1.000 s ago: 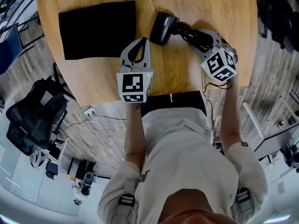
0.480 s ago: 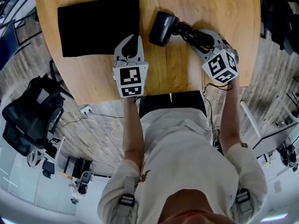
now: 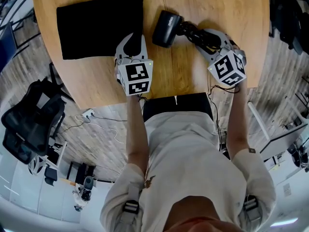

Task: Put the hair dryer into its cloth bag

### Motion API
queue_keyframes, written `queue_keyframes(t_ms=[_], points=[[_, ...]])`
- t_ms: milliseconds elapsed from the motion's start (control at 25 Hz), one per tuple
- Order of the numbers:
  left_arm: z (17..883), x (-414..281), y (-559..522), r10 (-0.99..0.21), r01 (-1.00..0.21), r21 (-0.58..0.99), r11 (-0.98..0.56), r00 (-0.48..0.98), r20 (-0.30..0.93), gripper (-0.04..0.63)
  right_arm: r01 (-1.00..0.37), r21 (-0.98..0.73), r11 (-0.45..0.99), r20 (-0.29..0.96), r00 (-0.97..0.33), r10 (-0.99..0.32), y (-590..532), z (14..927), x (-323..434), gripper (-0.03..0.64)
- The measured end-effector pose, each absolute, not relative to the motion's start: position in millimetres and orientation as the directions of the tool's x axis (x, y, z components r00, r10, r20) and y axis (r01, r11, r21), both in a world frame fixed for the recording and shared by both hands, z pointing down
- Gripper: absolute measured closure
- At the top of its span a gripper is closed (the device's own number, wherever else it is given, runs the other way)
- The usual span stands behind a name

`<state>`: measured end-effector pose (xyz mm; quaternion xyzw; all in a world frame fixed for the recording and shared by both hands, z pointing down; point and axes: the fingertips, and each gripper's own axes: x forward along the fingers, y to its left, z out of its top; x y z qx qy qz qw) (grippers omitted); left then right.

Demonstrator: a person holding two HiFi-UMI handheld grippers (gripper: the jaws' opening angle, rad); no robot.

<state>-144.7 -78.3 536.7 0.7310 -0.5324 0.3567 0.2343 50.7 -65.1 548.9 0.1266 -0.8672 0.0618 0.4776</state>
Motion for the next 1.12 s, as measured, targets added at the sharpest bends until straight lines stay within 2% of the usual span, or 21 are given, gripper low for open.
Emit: queue_keyframes(t_ms=[560, 680, 1120], points=[[552, -143, -78, -0.592, -0.937, -0.088, -0.339, 0.139, 0.794, 0.516, -0.282, 0.012, 0.959, 0.842, -0.514, -0.162, -65, 549, 51, 0.39], [552, -143, -79, -0.602, -0.936, -0.101, -0.337, 0.132, 0.788, 0.566, -0.281, 0.01, 0.96, 0.841, -0.516, -0.159, -64, 549, 51, 0.39], [524, -146, -78, -0.634, -0.953, -0.03, -0.302, 0.177, 0.753, 0.577, -0.282, 0.008, 0.959, 0.84, -0.518, -0.16, -64, 550, 51, 0.39]])
